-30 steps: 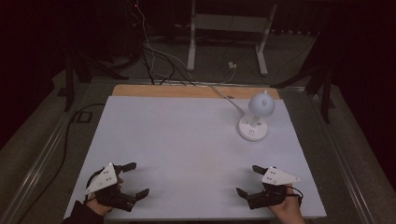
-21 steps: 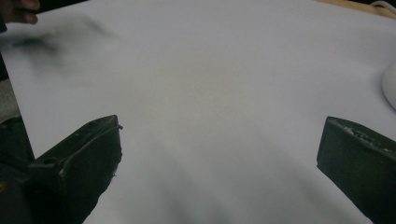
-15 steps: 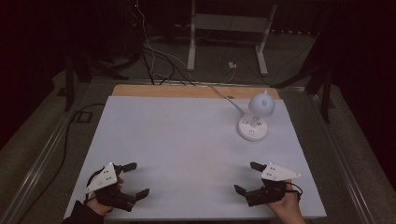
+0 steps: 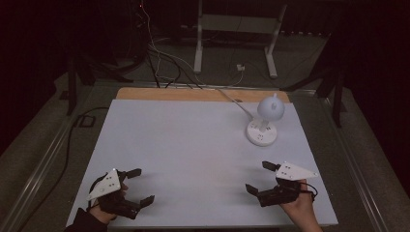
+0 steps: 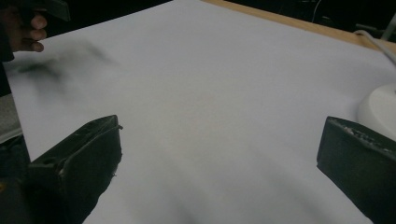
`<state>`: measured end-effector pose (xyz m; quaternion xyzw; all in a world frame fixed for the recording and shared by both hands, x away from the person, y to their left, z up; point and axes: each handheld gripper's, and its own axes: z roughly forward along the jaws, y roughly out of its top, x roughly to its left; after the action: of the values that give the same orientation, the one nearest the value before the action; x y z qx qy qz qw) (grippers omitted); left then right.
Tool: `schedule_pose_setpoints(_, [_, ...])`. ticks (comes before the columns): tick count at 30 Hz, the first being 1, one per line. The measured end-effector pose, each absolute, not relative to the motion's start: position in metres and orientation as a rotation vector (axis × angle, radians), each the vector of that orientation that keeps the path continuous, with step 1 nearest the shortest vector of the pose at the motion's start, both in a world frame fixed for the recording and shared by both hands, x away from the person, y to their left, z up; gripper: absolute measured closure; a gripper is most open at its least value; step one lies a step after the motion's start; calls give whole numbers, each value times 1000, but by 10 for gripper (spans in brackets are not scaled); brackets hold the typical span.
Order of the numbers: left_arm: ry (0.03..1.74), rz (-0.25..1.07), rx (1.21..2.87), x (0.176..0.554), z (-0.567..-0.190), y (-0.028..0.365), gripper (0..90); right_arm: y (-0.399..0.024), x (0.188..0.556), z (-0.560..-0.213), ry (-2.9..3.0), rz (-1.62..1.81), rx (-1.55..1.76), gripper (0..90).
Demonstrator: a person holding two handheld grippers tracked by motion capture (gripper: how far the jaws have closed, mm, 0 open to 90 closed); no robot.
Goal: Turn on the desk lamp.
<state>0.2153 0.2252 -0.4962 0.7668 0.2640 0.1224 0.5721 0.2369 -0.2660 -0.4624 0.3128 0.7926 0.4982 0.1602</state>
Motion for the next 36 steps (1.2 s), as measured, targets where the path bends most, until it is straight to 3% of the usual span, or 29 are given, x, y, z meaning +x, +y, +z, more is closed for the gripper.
schedule_pose_setpoints(36, [626, 270, 1794, 216, -497, 225, 4, -285, 273, -432, 2123, 1432, 966, 0])
